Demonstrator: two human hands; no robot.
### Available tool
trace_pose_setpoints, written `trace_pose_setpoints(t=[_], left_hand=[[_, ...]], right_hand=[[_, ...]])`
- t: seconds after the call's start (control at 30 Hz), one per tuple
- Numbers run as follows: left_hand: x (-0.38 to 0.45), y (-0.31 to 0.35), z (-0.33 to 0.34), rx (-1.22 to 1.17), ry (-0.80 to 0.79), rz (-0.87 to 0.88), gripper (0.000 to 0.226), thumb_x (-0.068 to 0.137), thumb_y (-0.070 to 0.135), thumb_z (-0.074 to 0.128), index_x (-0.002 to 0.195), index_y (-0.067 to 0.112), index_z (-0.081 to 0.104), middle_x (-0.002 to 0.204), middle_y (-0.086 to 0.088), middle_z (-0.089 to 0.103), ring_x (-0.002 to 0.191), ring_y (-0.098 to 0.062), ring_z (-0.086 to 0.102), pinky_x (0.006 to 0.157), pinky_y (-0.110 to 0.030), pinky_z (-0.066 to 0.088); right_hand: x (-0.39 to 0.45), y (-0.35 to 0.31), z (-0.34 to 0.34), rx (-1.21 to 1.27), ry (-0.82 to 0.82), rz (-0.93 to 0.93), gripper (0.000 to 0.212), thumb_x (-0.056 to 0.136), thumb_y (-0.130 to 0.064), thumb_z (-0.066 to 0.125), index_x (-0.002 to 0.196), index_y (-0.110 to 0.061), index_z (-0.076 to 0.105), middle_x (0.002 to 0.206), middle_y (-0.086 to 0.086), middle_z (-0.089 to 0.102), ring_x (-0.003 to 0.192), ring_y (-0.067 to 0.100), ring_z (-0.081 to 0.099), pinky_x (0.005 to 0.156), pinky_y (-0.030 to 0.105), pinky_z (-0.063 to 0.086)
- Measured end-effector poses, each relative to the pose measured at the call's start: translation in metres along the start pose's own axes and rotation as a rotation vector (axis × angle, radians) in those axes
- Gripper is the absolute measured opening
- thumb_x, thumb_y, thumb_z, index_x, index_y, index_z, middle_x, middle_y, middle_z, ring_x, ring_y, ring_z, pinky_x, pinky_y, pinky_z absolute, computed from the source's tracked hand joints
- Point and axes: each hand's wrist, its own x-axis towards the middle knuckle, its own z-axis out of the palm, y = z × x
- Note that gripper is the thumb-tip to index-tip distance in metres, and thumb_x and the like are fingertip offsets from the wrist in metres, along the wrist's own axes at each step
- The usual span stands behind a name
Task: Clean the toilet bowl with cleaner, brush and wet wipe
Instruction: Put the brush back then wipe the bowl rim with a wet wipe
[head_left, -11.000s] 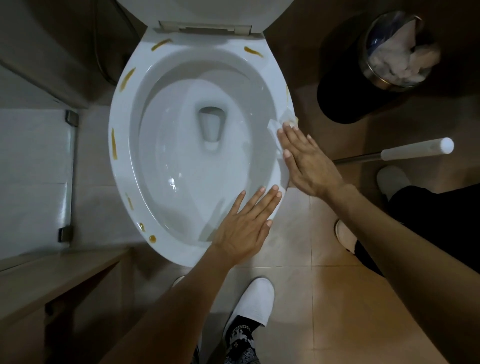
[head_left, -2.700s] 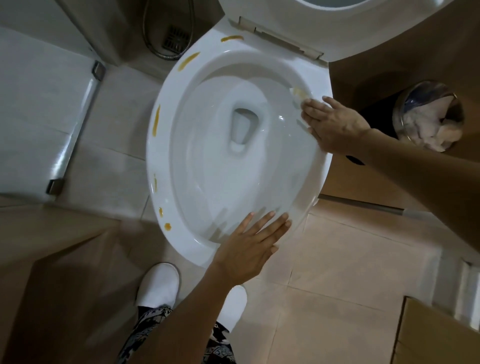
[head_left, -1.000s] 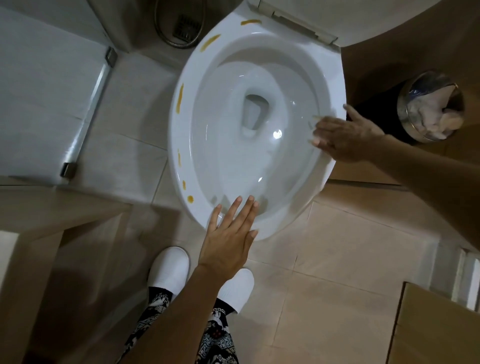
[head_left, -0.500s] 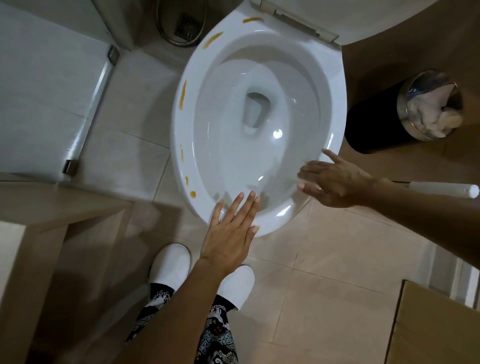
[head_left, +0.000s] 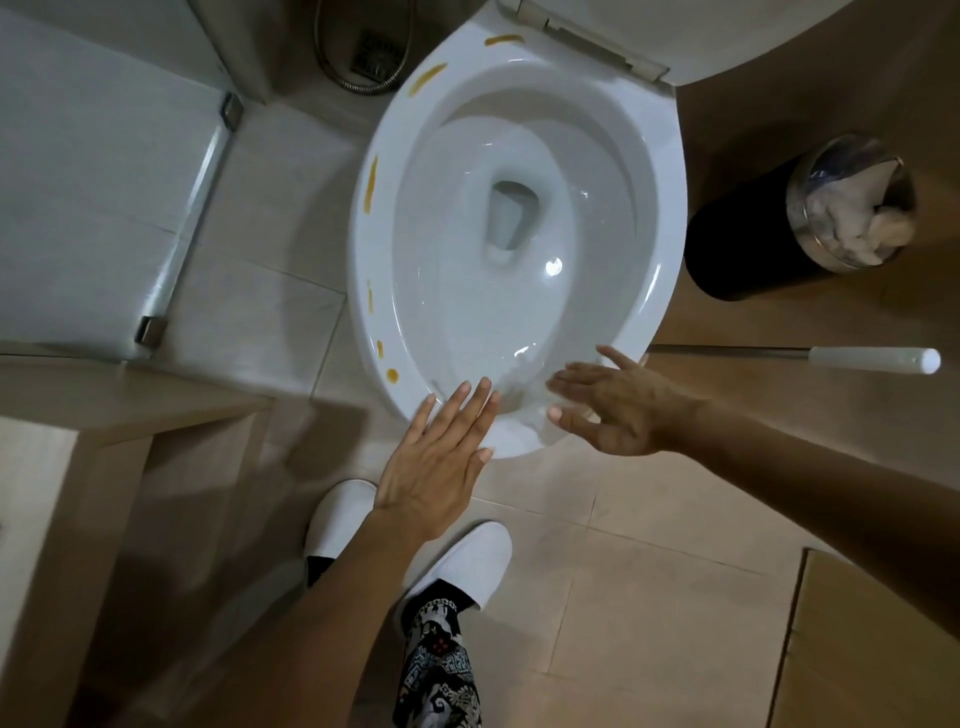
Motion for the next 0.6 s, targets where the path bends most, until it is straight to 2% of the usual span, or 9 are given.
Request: trace_pose_setpoints(t=[0.1,0.23,0.3,0.4,0.5,0.6], left_hand=[[0.0,-0.001,0.0,0.004,-0.004,-0.001,0.055,0.099,0.034,0.021,0.151,0.015,0.022,0.158,0.0,0.017,0.144,-0.016,0.016,0.114,-0.041,0.016],[0.0,-0.001,0.001,0.013,0.0,0.0,0.055,0.1,0.034,0.019,0.151,0.015,0.02,0.158,0.0,0.017,0.144,-0.015,0.016,0.115,-0.039,0.013],[-0.001,-0.001,0.002,0.014,-0.002,-0.006,0.055,0.1,0.034,0.02,0.151,0.016,0.018,0.158,0.001,0.015,0.145,-0.014,0.014,0.115,-0.039,0.012],[-0.001,-0.001,0.003,0.003,-0.002,-0.025,0.056,0.1,0.036,0.02,0.152,0.015,0.015,0.159,0.0,0.013,0.145,-0.014,0.013,0.115,-0.038,0.012],[-0.002,-0.002,0.003,-0.018,-0.014,-0.051,0.058,0.1,0.038,0.02,0.152,0.013,0.013,0.159,-0.001,0.011,0.145,-0.014,0.011,0.115,-0.037,0.01],[-0.004,-0.005,0.005,-0.027,-0.026,-0.067,0.06,0.1,0.041,0.019,0.152,0.015,0.008,0.159,0.0,0.006,0.146,-0.013,0.008,0.116,-0.034,0.006]], right_hand=[[0.0,0.012,-0.007,-0.014,-0.003,0.012,0.111,0.071,-0.076,-0.024,0.149,-0.021,0.032,0.153,-0.005,0.035,0.145,0.005,0.019,0.12,0.043,-0.004],[-0.001,0.027,-0.02,-0.088,0.114,0.093,0.122,0.069,-0.076,-0.031,0.137,-0.019,0.052,0.141,-0.004,0.052,0.139,0.008,0.034,0.12,0.045,0.003],[-0.002,0.019,-0.019,-0.074,0.115,0.104,0.112,0.076,-0.073,-0.023,0.133,-0.018,0.056,0.138,-0.003,0.055,0.138,0.01,0.036,0.119,0.044,0.002],[0.002,-0.01,-0.016,0.114,0.038,0.123,0.097,0.085,-0.063,-0.014,0.126,-0.017,0.061,0.136,-0.001,0.056,0.137,0.011,0.037,0.119,0.042,-0.002],[0.006,-0.036,-0.01,0.301,-0.02,0.103,0.092,0.087,-0.059,-0.011,0.133,-0.017,0.057,0.141,0.001,0.052,0.14,0.012,0.033,0.12,0.04,-0.005],[0.001,-0.034,-0.01,0.333,0.011,0.106,0.092,0.086,-0.058,-0.012,0.135,-0.018,0.055,0.144,-0.001,0.05,0.141,0.009,0.031,0.119,0.039,-0.008]])
